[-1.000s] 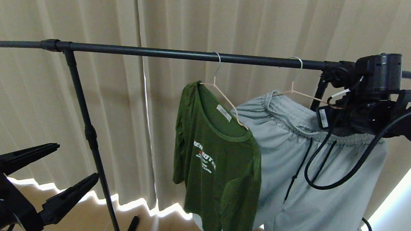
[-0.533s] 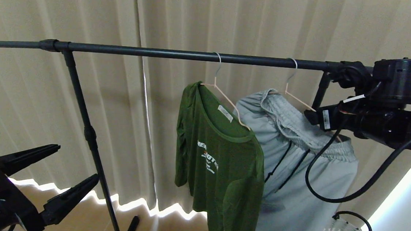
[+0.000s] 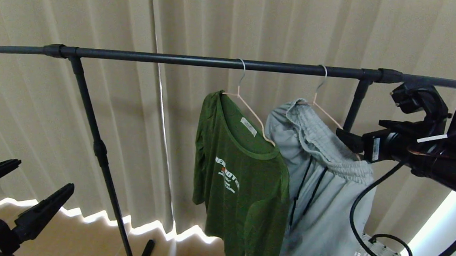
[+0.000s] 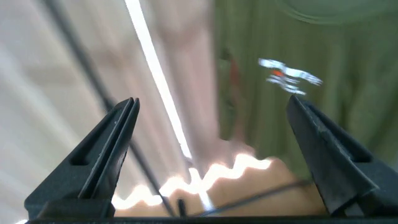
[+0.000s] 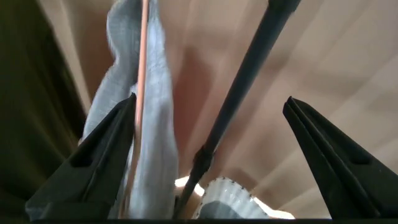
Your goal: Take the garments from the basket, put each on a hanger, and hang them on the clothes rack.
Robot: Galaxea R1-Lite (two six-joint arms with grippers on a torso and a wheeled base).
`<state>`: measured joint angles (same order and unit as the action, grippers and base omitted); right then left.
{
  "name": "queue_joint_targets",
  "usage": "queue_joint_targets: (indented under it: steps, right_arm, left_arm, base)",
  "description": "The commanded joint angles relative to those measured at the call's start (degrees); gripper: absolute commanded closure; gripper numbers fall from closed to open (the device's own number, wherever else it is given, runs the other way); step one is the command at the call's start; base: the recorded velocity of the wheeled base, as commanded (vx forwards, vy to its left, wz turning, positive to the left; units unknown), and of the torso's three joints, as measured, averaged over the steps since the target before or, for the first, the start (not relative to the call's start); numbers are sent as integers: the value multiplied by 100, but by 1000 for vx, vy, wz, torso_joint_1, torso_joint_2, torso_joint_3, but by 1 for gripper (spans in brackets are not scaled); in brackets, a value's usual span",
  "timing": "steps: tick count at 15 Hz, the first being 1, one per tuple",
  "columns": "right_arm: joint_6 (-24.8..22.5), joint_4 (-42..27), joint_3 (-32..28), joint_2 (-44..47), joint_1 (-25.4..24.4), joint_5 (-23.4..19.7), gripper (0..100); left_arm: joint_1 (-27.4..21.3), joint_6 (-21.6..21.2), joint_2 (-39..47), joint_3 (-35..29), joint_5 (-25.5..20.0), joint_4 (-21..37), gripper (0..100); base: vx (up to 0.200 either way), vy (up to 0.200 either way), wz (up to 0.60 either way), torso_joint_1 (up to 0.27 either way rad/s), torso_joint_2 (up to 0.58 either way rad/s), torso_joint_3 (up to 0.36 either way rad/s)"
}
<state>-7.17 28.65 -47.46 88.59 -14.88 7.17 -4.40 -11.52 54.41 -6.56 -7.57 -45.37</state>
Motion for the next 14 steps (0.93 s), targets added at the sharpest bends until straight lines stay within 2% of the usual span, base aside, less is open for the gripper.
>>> queue_joint_targets:
  steps: [1, 2, 4, 5, 6, 7, 8, 10, 11, 12, 13, 14]
  right_arm:
    - [75, 203, 263, -246, 47, -93, 0]
    - [225, 501, 483, -439, 47, -313, 0]
    - [295, 668, 826, -817, 65, -427, 0]
    - [330, 668, 1010, -1054, 109, -427, 0]
    - [348, 668, 1090, -1151, 161, -418, 0]
    - [330, 660, 1309, -1538, 346, -400, 0]
    - [313, 589, 1485, -1819, 513, -365, 0]
    - [251, 581, 2223, -2575, 1014, -356, 0]
    - [233, 457, 2584, -2979, 1251, -356, 0]
    - [233, 352, 2707, -3164, 1365, -348, 0]
    - [233, -175, 2944, -3752, 1673, -356, 0]
    - [233, -922, 2979, -4385, 1831, -356, 0]
  left_arm:
    - [308, 18, -554, 331, 115, 11, 0]
    - [546, 18, -853, 498, 370, 90, 0]
    - [809, 71, -1380, 533, 485, 538, 0]
    - [853, 159, -1802, 489, 467, 1110, 0]
    - [844, 194, -1987, 471, 467, 1338, 0]
    - [844, 238, -2611, 383, 458, 2129, 0]
    - [844, 247, -3015, 366, 467, 2604, 0]
    - [853, 256, -3973, 331, 485, 3781, 0]
    - [871, 264, -4386, 322, 502, 4388, 0]
    - [888, 264, -4571, 322, 529, 4616, 0]
    - [959, 308, -4931, 366, 616, 5012, 0]
    - [959, 704, -4896, 401, 871, 4968, 0]
  base:
    - [0, 0, 0, 0, 0, 0]
    - [0, 0, 0, 0, 0, 0]
    - [0, 0, 0, 0, 0, 0]
    - [0, 0, 0, 0, 0, 0]
    - [0, 0, 0, 0, 0, 0]
    - [0, 0, 0, 0, 0, 0]
    - [0, 0, 0, 0, 0, 0]
    - [0, 0, 0, 0, 0, 0]
    - [0, 0, 0, 0, 0, 0]
    - [0, 0, 0, 0, 0, 0]
    - [0, 0, 0, 0, 0, 0]
    - [0, 0, 0, 0, 0, 0]
